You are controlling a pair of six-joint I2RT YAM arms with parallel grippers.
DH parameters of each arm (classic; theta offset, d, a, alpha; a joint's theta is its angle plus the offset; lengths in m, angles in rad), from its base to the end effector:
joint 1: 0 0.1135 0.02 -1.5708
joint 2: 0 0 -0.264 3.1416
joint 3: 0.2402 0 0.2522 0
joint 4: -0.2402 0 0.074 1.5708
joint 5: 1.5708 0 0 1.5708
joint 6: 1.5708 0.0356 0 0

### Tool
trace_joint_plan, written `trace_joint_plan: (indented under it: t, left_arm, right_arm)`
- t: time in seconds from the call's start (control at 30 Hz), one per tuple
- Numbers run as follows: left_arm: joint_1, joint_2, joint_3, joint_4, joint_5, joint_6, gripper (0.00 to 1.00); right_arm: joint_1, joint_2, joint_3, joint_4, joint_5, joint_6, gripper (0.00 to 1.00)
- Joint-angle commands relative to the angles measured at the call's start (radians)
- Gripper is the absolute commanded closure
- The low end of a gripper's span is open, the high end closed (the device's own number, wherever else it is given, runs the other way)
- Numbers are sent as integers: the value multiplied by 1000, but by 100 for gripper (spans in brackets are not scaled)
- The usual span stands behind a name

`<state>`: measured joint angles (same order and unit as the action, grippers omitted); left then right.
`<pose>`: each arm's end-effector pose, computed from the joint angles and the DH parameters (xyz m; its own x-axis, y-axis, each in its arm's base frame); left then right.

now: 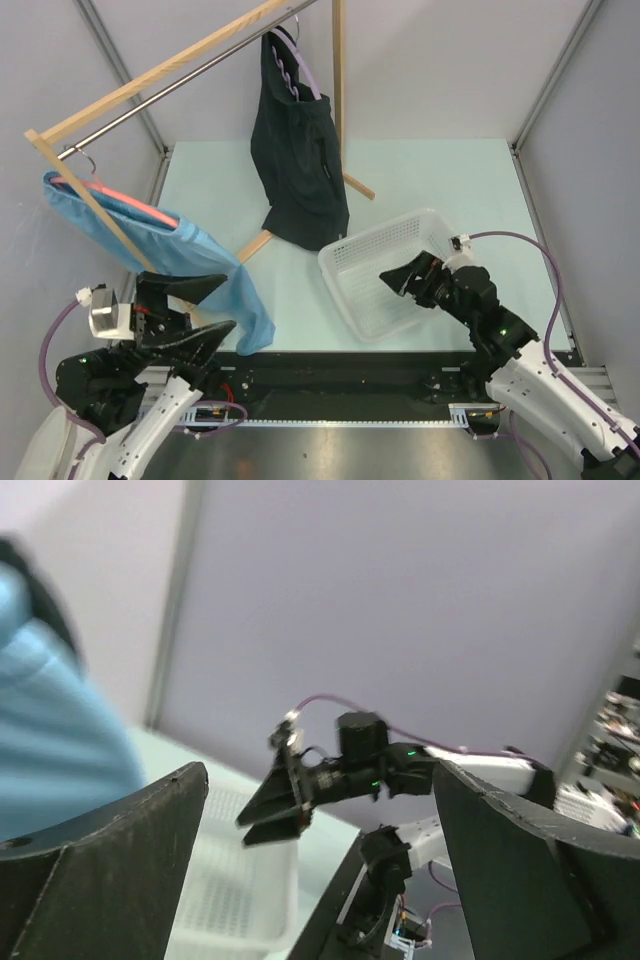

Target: Remove the shorts from the hanger

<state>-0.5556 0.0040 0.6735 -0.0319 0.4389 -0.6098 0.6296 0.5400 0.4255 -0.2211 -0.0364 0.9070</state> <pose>-0.0112 -0.0109 0.3769 -0.0250 -0.5947 -0.8036 0.9188 0.3030 -0.2528 0.1182 0.0877 0.2448 -0.6494 0.5008 -0.5723 -0.1700 0.6379 0.7511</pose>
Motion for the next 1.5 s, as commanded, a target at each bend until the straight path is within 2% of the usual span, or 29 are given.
trace_joint_plan:
  t: [0.0,0.1,0.2,0.3,0.33,0.43,0.47,0.57,0.6,0.73,0.8,1.1,1.3,1.47]
  left_arm:
    - [6,-108,93,-417,-259,-34,0]
    - [6,-102,193,-626,-418,-79,0]
    - [6,-70,305,-799,-525,-84,0]
    - [6,-68,368,-820,-479,28,0]
    - [6,-78,380,-826,-456,41,0]
    - [3,-146,383,-824,-525,-28,0]
    - [2,-141,396,-844,-534,-28,0]
    - [-1,-113,429,-870,-525,-10,0]
    - [-1,-111,432,-888,-528,-10,0]
    - [-1,-131,437,-922,-555,-15,0]
    - [-1,-139,437,-931,-552,-13,0]
    - [-1,-107,485,-1000,-526,18,2]
    - [-1,-108,523,-1037,-551,24,2]
    - [-3,-104,552,-1065,-568,33,2]
  right_arm:
    - [2,0,74,-173,75,-112,0]
    - [4,23,142,-196,50,-172,0]
    - [37,87,219,-149,-15,-215,0]
    - [136,223,344,-107,-23,-233,0]
    - [225,256,382,-94,-11,-252,0]
    - [388,395,554,-69,111,-325,0]
    - [489,437,655,-66,184,-356,0]
    - [652,584,797,-51,266,-457,0]
    - [683,656,887,-44,268,-483,0]
    - [809,808,1070,3,322,-640,0]
    - [835,866,1169,11,345,-717,0]
    - [838,1159,1496,-3,360,-841,0]
    - [843,1334,1714,-1,406,-818,1]
    - [841,1396,1754,86,480,-757,19]
